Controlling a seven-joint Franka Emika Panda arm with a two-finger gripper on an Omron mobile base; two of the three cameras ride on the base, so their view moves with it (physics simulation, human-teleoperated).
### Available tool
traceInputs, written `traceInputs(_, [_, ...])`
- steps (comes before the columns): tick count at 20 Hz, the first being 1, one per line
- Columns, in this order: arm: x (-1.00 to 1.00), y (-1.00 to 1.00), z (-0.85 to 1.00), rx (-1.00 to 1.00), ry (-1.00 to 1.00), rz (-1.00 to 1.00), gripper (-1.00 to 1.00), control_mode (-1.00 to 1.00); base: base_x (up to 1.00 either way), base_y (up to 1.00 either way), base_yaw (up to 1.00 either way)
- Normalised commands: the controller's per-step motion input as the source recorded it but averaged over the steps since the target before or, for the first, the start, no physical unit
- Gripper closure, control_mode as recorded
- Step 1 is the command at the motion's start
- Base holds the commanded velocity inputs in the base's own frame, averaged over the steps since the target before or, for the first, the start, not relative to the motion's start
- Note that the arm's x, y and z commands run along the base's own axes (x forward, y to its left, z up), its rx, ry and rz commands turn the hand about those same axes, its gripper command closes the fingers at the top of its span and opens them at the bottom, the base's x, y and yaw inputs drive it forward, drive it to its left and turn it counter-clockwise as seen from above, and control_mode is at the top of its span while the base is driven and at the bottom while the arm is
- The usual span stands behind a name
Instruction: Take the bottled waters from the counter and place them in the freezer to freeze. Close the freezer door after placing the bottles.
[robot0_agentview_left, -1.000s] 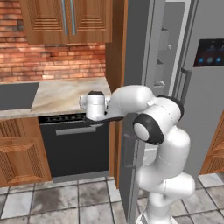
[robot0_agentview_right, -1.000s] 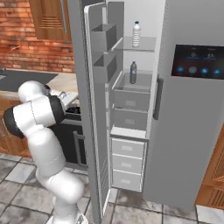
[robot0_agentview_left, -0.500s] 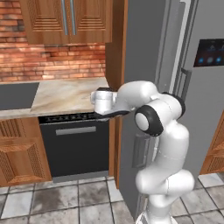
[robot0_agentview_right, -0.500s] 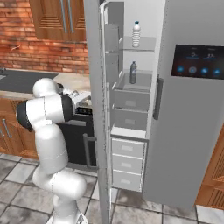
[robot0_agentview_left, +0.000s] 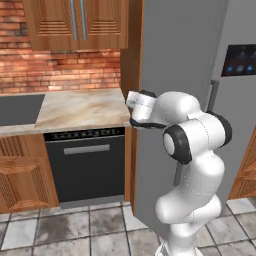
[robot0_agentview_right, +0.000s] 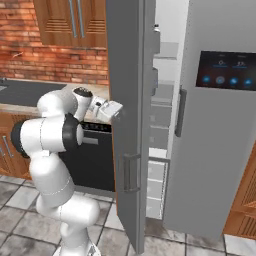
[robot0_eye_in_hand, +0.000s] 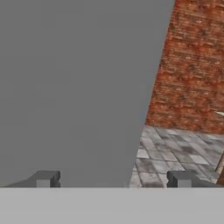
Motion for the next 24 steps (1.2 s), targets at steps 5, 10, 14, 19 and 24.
traceInputs(5, [0.09,-0.33,0.0,0.2,0.01,0.03,-1.0,-1.0,0.0,0.0,0.0])
traceInputs(10, [0.18,-0.25,0.0,0.04,0.0,0.14,-1.0,-1.0,0.0,0.0,0.0])
traceInputs(14, [-0.03,-0.13,0.43,0.1,-0.03,0.2,-1.0,-1.0,0.0,0.0,0.0])
traceInputs(19, [0.02,-0.08,0.53,0.28,-0.03,0.49,-1.0,-1.0,0.0,0.0,0.0])
traceInputs(24, [0.18,-0.32,0.34,0.5,0.0,0.54,-1.0,-1.0,0.0,0.0,0.0])
